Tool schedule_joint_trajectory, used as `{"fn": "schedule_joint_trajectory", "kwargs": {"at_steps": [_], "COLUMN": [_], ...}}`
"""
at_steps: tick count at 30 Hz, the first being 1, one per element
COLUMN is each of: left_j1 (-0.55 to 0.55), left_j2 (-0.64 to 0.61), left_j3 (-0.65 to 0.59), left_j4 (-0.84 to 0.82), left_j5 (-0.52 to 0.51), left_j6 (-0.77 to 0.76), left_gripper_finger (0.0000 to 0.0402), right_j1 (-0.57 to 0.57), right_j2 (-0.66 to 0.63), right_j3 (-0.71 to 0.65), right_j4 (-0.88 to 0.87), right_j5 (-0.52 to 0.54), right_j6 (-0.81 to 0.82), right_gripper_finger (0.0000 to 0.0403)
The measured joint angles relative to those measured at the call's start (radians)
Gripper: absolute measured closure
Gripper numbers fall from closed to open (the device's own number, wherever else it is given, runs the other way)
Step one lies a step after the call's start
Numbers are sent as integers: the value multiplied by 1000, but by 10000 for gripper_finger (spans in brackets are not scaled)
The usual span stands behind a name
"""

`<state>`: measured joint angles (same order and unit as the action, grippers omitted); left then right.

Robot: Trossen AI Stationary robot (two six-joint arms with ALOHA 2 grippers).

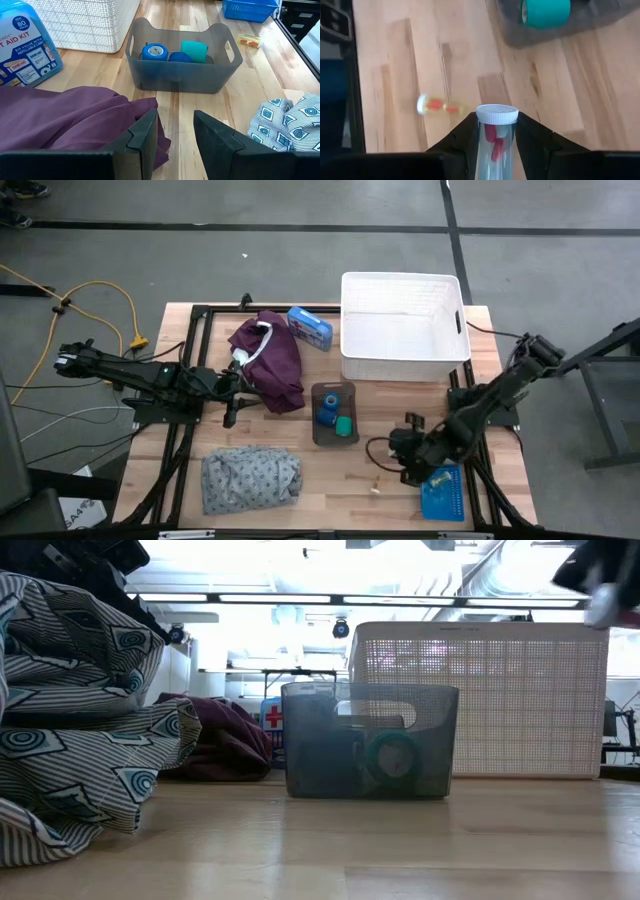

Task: Pick & Place Medicine items
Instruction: Put the blue pill bottle into the blue bin

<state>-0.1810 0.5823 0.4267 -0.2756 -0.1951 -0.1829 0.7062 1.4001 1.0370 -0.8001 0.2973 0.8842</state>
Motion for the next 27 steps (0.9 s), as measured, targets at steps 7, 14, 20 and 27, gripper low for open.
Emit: {"fn": "schedule_joint_trajectory", "kwargs": {"at_steps": [7, 14, 20, 27], "left_j1": [0, 0, 0, 0], "left_j2": [0, 0, 0, 0], "left_j3": [0, 0, 0, 0], "left_j4": [0, 0, 0, 0], "left_j5": [0, 0, 0, 0], "left_j6": [0, 0, 0, 0], "left_gripper_finger": [279, 279, 279, 279], "right_j1": [150, 269, 317, 321], "right_j2": [-4, -3, 40, 144], "right_j3": [0, 0, 0, 0], "right_j4": [-83, -140, -162, -166], "right_j5": [18, 22, -3, -138], "right_j6": [204, 466, 663, 841], "right_gripper_finger": [298, 298, 298, 298]}}
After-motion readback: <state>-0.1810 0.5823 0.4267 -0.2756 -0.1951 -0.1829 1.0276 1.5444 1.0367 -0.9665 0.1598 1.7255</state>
